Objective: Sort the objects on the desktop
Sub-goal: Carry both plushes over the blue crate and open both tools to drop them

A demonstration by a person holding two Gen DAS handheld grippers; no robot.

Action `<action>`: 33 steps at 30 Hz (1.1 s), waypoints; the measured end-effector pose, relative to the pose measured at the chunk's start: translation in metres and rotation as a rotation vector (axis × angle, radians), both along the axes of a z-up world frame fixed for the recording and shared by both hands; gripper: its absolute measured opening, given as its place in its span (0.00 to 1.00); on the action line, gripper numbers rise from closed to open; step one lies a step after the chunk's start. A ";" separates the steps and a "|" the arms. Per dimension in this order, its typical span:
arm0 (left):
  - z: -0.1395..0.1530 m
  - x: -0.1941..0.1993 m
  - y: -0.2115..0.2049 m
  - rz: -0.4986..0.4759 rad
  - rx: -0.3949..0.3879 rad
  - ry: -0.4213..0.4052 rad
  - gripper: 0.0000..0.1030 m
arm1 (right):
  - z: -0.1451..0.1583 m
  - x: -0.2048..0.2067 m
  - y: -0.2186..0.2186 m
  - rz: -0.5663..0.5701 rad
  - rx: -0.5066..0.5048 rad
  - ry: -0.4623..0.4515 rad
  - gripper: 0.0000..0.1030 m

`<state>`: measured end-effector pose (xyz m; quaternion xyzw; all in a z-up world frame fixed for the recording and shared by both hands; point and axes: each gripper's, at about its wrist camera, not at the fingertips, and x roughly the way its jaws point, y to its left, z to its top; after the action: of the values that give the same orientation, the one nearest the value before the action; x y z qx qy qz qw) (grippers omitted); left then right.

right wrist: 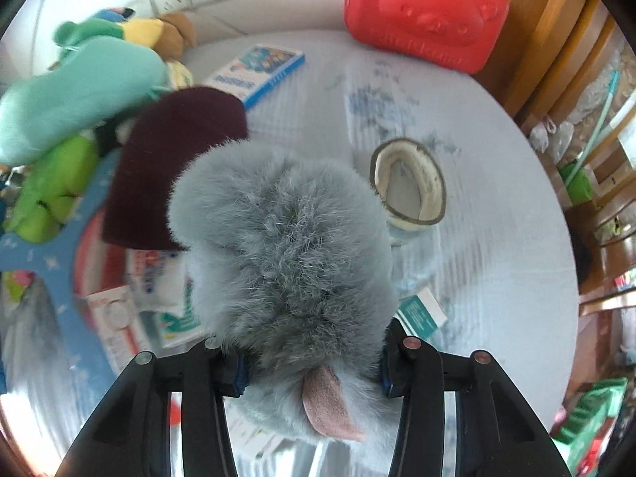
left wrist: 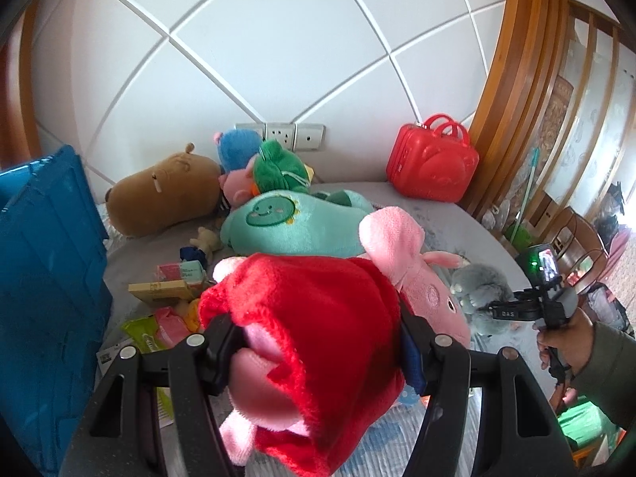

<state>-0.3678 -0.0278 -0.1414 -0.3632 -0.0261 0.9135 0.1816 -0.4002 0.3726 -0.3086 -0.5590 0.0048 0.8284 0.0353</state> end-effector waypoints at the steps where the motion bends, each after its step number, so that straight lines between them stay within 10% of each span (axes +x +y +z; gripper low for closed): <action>1: 0.005 0.004 -0.004 0.006 0.005 0.007 0.61 | 0.011 0.005 -0.006 0.010 0.000 0.014 0.43; 19: 0.090 0.091 -0.119 0.191 0.042 0.169 0.61 | 0.150 0.046 -0.152 0.297 -0.047 0.248 0.43; 33: 0.151 0.147 -0.297 0.345 0.057 0.291 0.61 | 0.233 0.068 -0.376 0.543 -0.079 0.387 0.43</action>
<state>-0.2209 -0.3245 0.0094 -0.2124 -0.0869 0.9727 0.0345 -0.3323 -0.0033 -0.0754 -0.3732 -0.1055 0.8975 -0.2098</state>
